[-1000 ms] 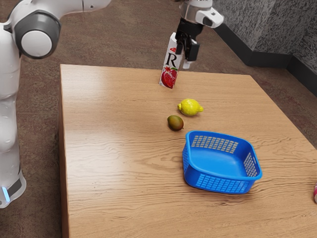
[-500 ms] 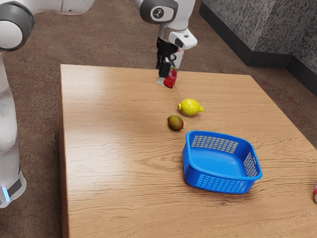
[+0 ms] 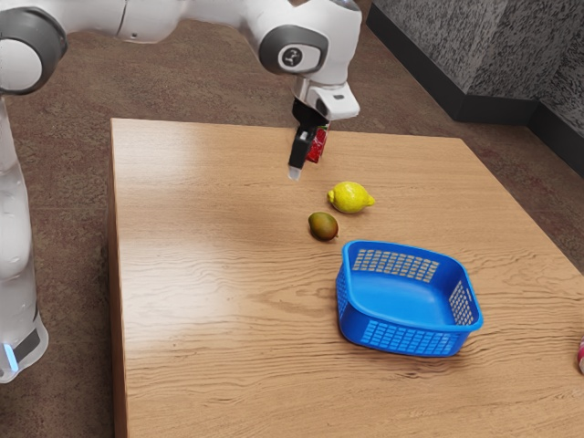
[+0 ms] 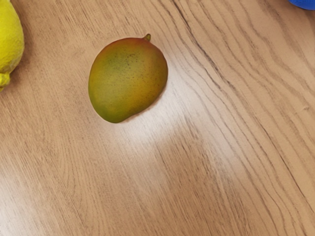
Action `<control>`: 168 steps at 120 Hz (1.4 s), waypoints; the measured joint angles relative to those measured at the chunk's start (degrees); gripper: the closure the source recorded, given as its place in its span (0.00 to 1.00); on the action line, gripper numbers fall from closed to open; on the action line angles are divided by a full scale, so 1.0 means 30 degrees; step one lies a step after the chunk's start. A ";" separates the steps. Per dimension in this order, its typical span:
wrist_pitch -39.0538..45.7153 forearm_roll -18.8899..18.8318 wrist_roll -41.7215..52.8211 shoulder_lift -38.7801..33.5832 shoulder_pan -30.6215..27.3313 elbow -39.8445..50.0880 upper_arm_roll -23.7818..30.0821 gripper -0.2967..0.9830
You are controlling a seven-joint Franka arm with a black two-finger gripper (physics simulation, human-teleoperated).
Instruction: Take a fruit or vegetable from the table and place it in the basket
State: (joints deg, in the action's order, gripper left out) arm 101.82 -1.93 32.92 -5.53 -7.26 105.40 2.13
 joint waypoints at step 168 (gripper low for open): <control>0.3950 -0.0038 0.3060 0.4520 -0.0143 -0.0404 0.0462 0.23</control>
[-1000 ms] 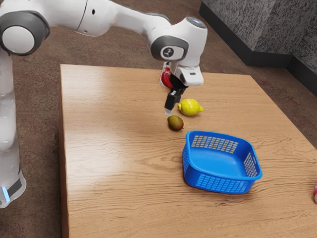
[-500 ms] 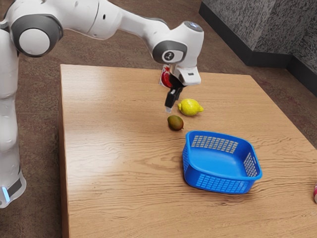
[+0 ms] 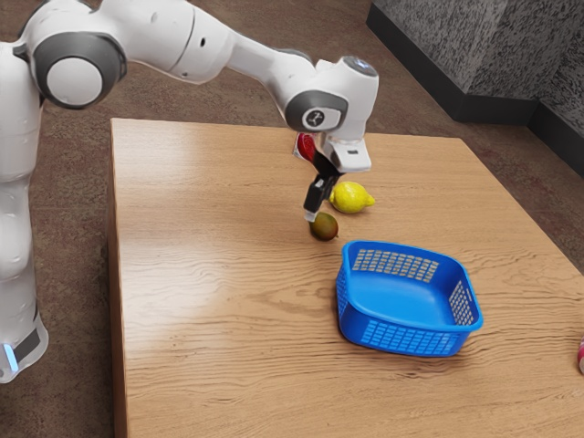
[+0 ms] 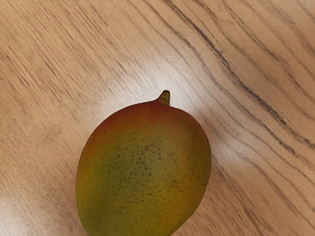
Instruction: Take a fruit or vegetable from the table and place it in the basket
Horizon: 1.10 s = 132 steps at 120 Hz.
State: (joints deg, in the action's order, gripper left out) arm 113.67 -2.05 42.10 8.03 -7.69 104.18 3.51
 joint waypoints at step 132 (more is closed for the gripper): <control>0.1318 0.0835 -0.0260 0.1850 0.0130 -0.0639 0.0065 0.54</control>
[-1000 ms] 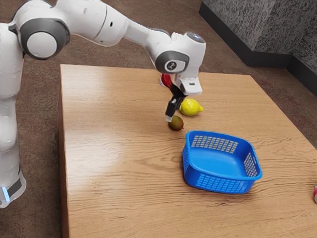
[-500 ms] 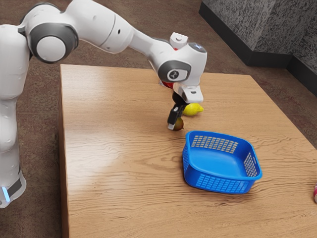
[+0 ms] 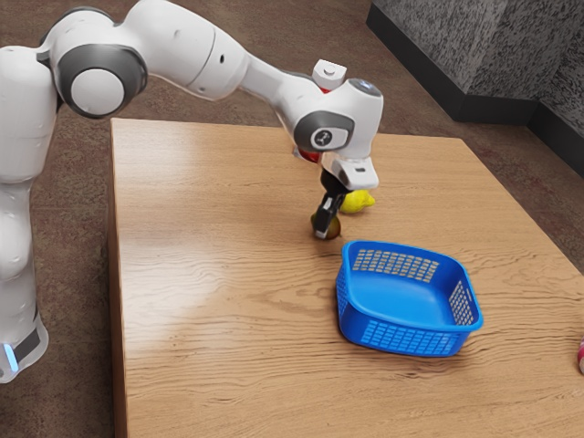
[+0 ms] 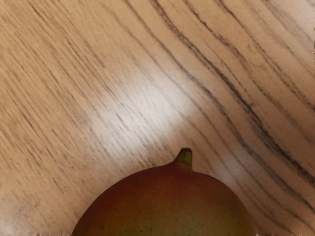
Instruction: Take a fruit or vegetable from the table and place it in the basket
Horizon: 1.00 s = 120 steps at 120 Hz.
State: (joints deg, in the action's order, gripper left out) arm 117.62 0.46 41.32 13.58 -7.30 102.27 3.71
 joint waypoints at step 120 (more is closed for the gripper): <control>-0.4000 0.0012 -0.2472 -0.2975 0.0905 -0.3571 0.5350 0.56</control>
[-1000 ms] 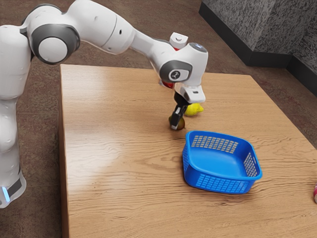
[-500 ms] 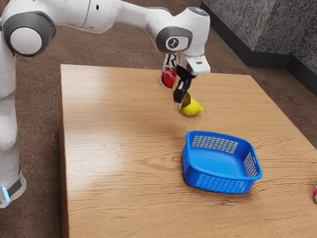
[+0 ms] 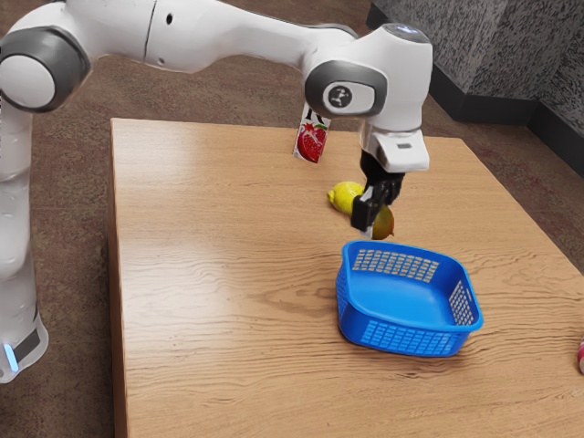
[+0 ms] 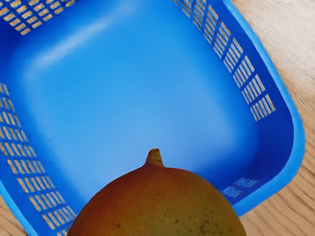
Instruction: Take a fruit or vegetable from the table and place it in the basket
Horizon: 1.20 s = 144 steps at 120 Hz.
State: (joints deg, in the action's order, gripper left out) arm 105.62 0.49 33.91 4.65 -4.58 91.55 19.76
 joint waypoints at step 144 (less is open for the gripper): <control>0.1615 -0.0280 -0.1371 0.2970 0.0996 -0.1939 -0.0242 0.24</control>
State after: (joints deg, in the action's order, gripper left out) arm 110.47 -0.35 29.79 13.56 -1.60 85.74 19.03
